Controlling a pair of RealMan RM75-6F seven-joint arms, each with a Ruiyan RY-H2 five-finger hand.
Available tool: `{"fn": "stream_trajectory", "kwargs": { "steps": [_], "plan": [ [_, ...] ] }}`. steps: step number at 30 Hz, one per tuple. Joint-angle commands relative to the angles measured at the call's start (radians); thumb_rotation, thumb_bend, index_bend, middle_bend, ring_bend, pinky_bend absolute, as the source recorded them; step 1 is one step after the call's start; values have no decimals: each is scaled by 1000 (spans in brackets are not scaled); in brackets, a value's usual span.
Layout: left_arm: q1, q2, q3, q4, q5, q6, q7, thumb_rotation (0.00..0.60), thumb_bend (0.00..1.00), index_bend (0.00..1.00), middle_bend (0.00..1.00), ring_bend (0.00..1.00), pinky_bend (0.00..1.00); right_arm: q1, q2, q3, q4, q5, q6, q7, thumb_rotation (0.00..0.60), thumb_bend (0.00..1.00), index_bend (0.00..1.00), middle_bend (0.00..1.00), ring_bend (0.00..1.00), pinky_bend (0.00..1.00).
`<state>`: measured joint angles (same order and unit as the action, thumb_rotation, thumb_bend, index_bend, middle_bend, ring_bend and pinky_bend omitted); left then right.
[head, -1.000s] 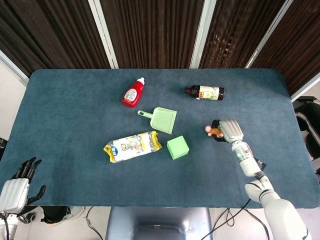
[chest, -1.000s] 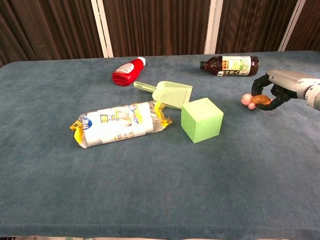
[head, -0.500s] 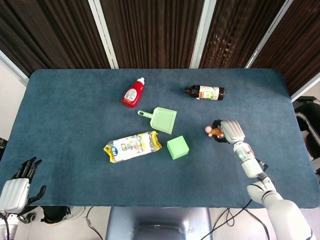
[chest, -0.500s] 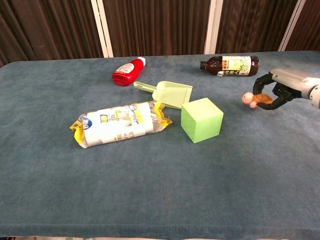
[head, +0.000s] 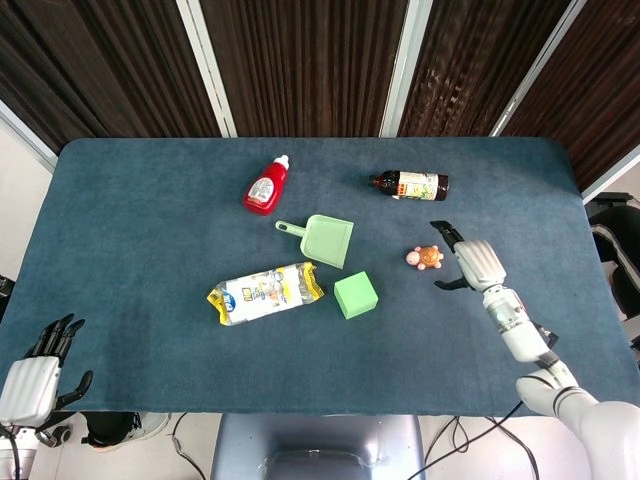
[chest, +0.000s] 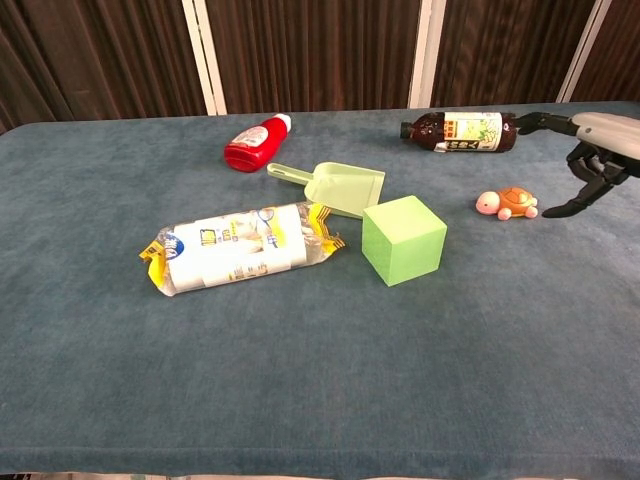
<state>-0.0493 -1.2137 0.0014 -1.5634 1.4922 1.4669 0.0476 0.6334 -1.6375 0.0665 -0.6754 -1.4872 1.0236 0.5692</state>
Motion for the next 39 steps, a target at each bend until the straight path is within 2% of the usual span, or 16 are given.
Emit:
{"fn": "stream_trajectory", "kwargs": {
  "steps": [1, 2, 4, 5, 6, 9, 14, 19, 30, 39],
  "plan": [
    [1, 2, 0, -4, 4, 4, 4, 600, 346, 111, 46, 68, 327, -82, 179, 15, -259, 60, 32, -131, 600, 36, 186, 182, 706, 752],
    [1, 3, 0, -6, 5, 6, 7, 600, 345, 111, 47, 68, 327, -100, 209, 16, -305, 67, 53, -161, 600, 36, 196, 183, 637, 681],
    [3, 5, 1, -11, 10, 12, 14, 600, 345, 111, 47, 68, 327, -145, 264, 20, -383, 76, 123, -228, 600, 35, 199, 183, 360, 350],
    [4, 6, 1, -14, 11, 15, 18, 600, 345, 111, 47, 68, 327, -166, 279, 23, -404, 77, 160, -253, 600, 35, 198, 183, 257, 238],
    [4, 7, 1, -18, 13, 17, 21, 600, 345, 111, 46, 68, 328, -187, 293, 24, -421, 79, 195, -274, 600, 35, 197, 181, 203, 197],
    [7, 11, 1, -29, 15, 23, 31, 600, 346, 111, 46, 68, 327, -251, 347, 11, -474, 70, 280, -316, 600, 34, 192, 163, 142, 184],
    [13, 18, -1, -49, 8, 31, 53, 600, 346, 111, 47, 68, 327, -344, 452, -15, -573, 63, 363, -320, 600, 32, 190, 149, 108, 184],
    [19, 30, -10, -78, 4, 51, 85, 600, 346, 111, 47, 68, 327, -418, 456, -17, -544, 86, 432, -380, 600, 31, 174, 140, 104, 184],
    [-3, 32, -13, -117, 20, 31, 148, 600, 346, 111, 47, 68, 327, -428, 447, -26, -485, 78, 354, -356, 600, 31, 116, 140, 105, 184],
    [0, 39, -10, -120, 25, 38, 144, 600, 346, 111, 47, 68, 327, -436, 439, -17, -483, 53, 364, -338, 600, 33, 116, 140, 105, 184]
  ]
}}
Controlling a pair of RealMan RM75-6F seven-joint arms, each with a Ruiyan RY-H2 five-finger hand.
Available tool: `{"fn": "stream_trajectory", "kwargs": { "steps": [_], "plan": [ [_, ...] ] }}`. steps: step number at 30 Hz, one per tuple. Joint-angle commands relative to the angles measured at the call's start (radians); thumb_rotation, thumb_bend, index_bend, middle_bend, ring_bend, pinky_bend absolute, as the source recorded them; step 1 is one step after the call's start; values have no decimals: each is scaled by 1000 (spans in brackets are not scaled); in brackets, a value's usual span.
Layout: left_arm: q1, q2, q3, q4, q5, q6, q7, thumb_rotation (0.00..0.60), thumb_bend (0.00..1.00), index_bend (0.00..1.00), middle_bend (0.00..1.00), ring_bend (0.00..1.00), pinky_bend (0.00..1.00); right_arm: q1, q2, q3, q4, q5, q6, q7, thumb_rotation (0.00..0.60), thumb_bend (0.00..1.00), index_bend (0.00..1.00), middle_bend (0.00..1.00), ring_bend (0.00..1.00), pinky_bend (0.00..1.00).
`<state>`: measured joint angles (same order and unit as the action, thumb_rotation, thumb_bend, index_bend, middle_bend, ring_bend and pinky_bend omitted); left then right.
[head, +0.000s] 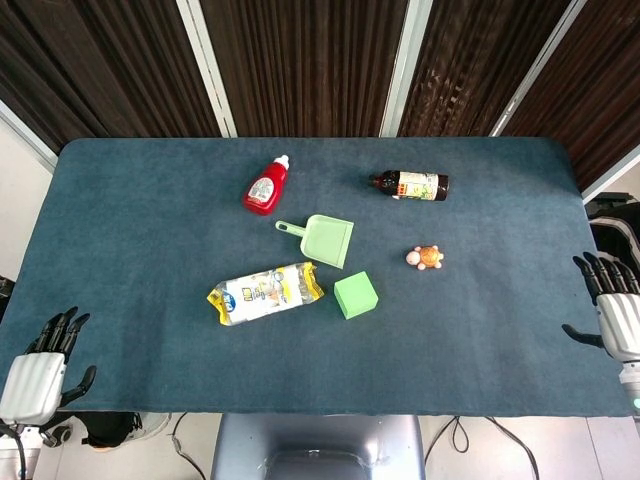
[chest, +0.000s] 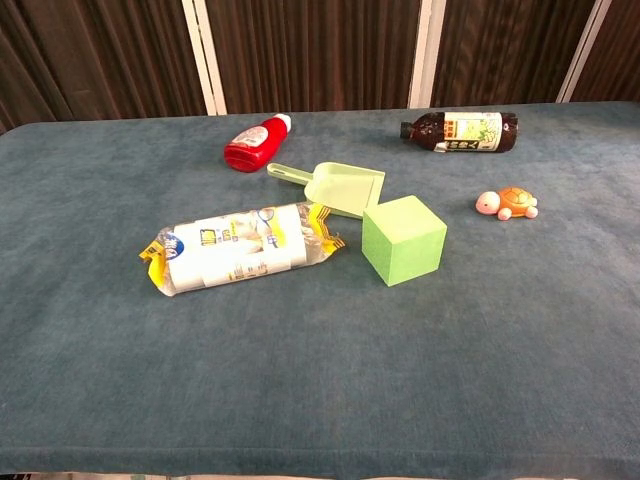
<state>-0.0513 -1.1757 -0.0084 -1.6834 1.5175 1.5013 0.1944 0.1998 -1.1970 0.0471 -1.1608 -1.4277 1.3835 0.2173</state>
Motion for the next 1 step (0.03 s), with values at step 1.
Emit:
{"fn": "stream_trajectory", "kwargs": {
  "steps": [1],
  "plan": [
    [3, 1, 0, 0, 0, 5, -5, 600, 346, 111, 47, 68, 327, -3, -1, 4, 4, -9, 5, 22, 600, 33, 116, 140, 105, 184]
  ]
}}
